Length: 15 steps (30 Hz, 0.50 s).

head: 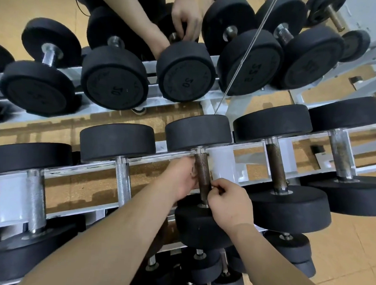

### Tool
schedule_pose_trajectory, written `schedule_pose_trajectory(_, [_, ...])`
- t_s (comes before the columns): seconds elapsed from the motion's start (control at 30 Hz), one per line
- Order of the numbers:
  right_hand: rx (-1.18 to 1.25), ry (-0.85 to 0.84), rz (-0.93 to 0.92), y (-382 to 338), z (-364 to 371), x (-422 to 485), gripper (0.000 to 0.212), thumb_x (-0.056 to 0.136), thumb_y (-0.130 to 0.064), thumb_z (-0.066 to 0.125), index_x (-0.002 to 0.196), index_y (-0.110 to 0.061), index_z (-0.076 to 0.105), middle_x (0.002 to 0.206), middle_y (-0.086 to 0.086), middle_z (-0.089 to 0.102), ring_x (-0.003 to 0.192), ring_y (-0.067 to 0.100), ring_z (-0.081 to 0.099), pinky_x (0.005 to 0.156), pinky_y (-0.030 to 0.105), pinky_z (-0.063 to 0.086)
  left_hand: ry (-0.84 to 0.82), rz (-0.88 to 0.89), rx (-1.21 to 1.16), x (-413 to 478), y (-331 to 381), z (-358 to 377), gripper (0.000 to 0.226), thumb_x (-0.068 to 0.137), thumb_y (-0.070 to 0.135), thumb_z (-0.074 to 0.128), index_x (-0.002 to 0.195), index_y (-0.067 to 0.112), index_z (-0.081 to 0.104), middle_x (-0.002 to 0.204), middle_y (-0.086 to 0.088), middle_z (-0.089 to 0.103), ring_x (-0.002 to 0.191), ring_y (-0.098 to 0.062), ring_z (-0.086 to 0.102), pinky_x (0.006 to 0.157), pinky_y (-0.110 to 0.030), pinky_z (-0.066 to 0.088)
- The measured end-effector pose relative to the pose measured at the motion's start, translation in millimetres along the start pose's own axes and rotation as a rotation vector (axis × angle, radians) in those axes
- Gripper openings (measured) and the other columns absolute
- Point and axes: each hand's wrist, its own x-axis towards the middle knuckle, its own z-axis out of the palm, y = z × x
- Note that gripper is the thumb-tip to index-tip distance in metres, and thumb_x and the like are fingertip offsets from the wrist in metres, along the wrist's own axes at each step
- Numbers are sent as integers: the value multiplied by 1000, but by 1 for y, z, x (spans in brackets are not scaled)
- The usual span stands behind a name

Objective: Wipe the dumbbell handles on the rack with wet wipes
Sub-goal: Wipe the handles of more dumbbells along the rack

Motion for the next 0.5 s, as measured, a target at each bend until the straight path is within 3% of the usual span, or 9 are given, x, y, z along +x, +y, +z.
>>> schedule_pose_trajectory(0.07, [4, 4, 3, 1, 0, 0, 22, 91, -25, 55, 97, -36, 73, 79, -15, 71, 79, 14, 65, 76, 32, 55, -52, -7, -65, 6, 1, 7, 34, 103, 7, 40, 108, 3, 73, 104, -13, 78, 83, -25, 72, 84, -40, 63])
schedule_pose_trajectory(0.13, [3, 3, -1, 1, 0, 0, 24, 90, -27, 54, 101, -35, 74, 81, -13, 72, 80, 16, 65, 78, 33, 56, -42, 3, -100, 10, -9, 8, 37, 107, 12, 39, 120, 4, 73, 108, -11, 78, 94, -26, 72, 97, -42, 58])
schedule_pose_trajectory(0.23, [2, -10, -9, 0, 1, 0, 28, 89, -29, 53, 107, -37, 73, 87, -12, 73, 85, 19, 66, 82, 35, 57, -41, 45, 29, 2, -32, -7, 31, 108, 13, 43, 124, 8, 69, 102, -10, 78, 91, -25, 75, 91, -39, 60])
schedule_pose_trajectory(0.3, [7, -8, -8, 0, 0, 0, 28, 89, -29, 53, 108, -37, 73, 90, -11, 74, 88, 20, 67, 85, 36, 57, -106, 73, 320, -10, -43, -19, 29, 107, 19, 46, 116, 19, 73, 108, -12, 78, 102, -32, 74, 99, -43, 57])
schedule_pose_trajectory(0.37, [5, -11, -7, -1, -2, -1, 30, 91, -29, 54, 111, -36, 73, 95, -12, 75, 90, 19, 67, 86, 36, 57, -127, 70, 541, -10, -41, -26, 29, 108, 19, 45, 110, 21, 75, 110, -16, 77, 99, -31, 72, 100, -43, 56])
schedule_pose_trajectory(0.43, [0, -18, -6, -1, -3, 0, 31, 92, -28, 54, 114, -36, 73, 97, -13, 74, 90, 17, 67, 84, 34, 56, -99, 67, 463, -5, -26, -23, 22, 106, 10, 48, 117, 12, 67, 108, -20, 76, 98, -30, 70, 98, -46, 58])
schedule_pose_trajectory(0.5, [1, -30, -2, -1, -3, -1, 31, 93, -26, 53, 114, -36, 73, 94, -13, 73, 87, 15, 66, 81, 32, 55, -40, 97, 332, -5, -10, -15, 19, 106, 9, 47, 117, 10, 63, 88, -15, 73, 85, -27, 66, 86, -40, 60])
